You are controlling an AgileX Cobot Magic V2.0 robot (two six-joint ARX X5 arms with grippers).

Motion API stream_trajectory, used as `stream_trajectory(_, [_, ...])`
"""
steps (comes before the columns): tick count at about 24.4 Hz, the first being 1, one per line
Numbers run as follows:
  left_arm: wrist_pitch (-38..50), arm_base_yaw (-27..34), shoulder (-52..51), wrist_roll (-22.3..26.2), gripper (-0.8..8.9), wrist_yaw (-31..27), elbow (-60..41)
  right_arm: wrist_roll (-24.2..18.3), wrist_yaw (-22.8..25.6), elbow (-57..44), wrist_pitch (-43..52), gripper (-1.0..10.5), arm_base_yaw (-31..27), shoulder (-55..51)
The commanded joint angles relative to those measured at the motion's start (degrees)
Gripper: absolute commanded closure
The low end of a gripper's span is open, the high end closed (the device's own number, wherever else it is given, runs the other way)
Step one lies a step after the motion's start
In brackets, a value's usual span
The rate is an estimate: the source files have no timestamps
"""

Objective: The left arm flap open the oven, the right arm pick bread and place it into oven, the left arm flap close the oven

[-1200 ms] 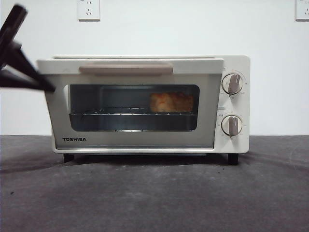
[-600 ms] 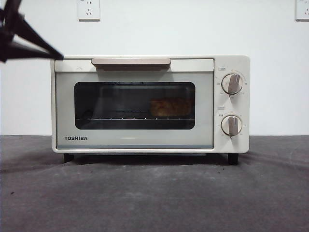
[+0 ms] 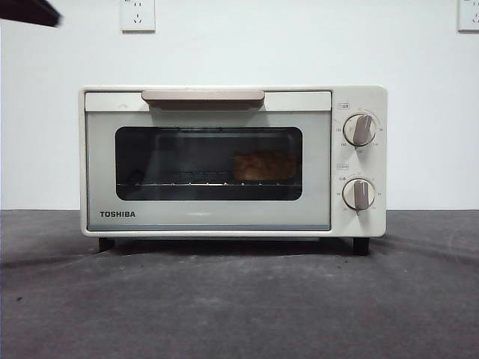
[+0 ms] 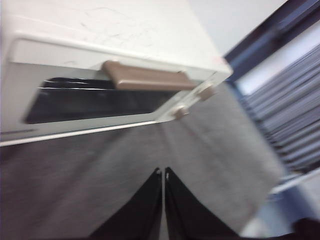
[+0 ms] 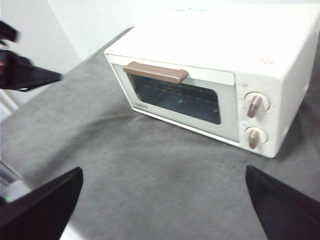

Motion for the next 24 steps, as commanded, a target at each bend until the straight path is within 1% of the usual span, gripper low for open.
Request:
stream_trajectory(1, [-4.55, -0.50, -5.51, 6.99, 8.01, -3.02, 0.76, -4.83, 1.33, 1.03, 0.57, 4.3, 0.57, 0.17])
stream_trajectory(2, [-5.51, -0.59, -7.30, 6.95, 8.01, -3.54, 0.76, -5.55, 1.79, 1.03, 0.57, 4.5, 0.57, 0.17])
stream_trajectory(5, [-6.91, -0.59, -12.90, 6.93, 8.01, -5.60, 0.76, -7.48, 2.21, 1.03, 0.57, 5.8, 0.57, 0.17])
stream_trajectory(6, [-6.84, -0.61, -14.43, 6.93, 8.01, -6.62, 0.76, -8.00, 2.21, 1.03, 0.57, 6.4, 0.57, 0.17])
stream_trajectory(7, [-6.60, -0.59, -16.31, 6.93, 8.01, -8.39, 0.76, -8.61, 2.23, 1.03, 0.57, 7.6, 0.57, 0.17])
stream_trajectory(9, [-6.05, -0.59, -18.43, 6.73, 8.01, -10.95, 0.76, -9.16, 2.21, 1.01, 0.57, 9.3, 0.57, 0.17])
stream_trajectory(12, [-5.97, -0.59, -20.61, 6.73, 8.01, -13.99, 0.76, -9.60, 2.25, 0.98, 0.57, 9.4, 0.57, 0.22])
stream_trajectory(24, [-5.84, -0.59, -21.75, 6.75, 8.00, -13.90, 0.76, -9.55, 2.16, 0.98, 0.59, 9.4, 0.57, 0.15])
